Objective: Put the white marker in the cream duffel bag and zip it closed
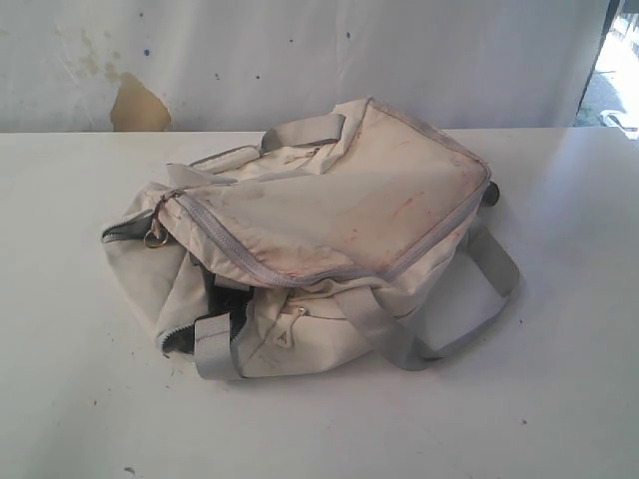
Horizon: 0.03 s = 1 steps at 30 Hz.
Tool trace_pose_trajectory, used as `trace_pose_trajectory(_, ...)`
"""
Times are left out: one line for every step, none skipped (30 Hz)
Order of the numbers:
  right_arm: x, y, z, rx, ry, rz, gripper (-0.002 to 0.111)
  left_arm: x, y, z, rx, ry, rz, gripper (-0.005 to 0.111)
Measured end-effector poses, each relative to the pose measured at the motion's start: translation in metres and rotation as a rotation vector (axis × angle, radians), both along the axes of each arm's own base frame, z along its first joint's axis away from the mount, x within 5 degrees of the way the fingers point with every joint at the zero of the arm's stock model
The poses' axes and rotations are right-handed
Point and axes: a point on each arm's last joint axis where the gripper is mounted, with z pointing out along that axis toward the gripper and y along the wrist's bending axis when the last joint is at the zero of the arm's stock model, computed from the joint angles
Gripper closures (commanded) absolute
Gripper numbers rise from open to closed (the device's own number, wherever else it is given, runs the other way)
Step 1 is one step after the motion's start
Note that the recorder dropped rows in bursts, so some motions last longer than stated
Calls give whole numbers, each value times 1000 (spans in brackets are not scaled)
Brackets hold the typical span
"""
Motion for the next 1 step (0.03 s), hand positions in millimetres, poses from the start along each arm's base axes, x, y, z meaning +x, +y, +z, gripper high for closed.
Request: trace_pose_trajectory(0, 0, 0, 0, 0, 0, 108, 0, 0, 0, 0, 0, 0, 107)
